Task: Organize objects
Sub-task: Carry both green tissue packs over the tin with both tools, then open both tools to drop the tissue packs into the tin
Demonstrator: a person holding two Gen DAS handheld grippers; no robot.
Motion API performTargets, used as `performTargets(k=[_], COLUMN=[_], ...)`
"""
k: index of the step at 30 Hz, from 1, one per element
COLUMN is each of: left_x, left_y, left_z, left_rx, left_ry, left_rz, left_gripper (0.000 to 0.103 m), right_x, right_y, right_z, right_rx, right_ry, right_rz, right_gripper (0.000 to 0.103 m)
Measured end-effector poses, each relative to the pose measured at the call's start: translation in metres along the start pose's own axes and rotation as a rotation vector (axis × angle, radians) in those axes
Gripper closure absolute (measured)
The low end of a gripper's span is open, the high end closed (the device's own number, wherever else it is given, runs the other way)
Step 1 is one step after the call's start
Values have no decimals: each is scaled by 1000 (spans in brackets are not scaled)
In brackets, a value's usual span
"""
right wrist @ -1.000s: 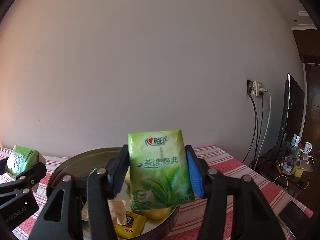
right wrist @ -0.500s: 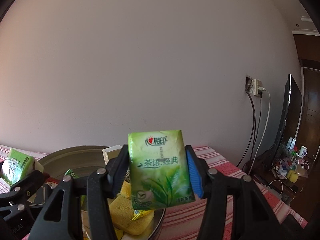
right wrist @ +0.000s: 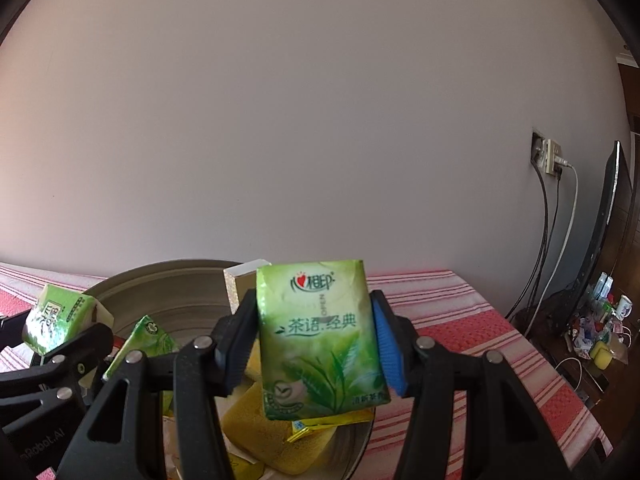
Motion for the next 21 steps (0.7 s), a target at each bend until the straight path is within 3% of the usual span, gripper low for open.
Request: performTargets(k=[10, 14, 18, 20, 21], left_x=[-13, -33, -36, -33, -32], left_y=[-4, -27, -21, -22, -23], left_z=[4, 1, 7, 12, 12], left_rx=[-4, -23, -65, -87, -92], left_ry=[55, 68, 60, 53, 51], left_rz=[-6, -6, -28, -33, -26], left_gripper=[34, 34, 33, 29, 22], right_x=[-8, -10, -14, -16, -16], right_y=[4, 4, 6, 6, 8], right_z=[1, 3, 6, 7, 9], right_rx=[4, -25, -64, -97, -111], right_ry=[59, 92, 144, 170, 178], right_rz=[-47, -78, -162, -216, -248], right_gripper=[48, 48, 47, 45, 40])
Point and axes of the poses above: each gripper's, at about its wrist camera, not at the fingertips, and x roughly against the way its jaws point, y to its left, z to its underside, the point moved 3 cm from there along -x, roughly the way its jaws point, and after that the axes turned 6 degrees about y, right-handed, at the moved point
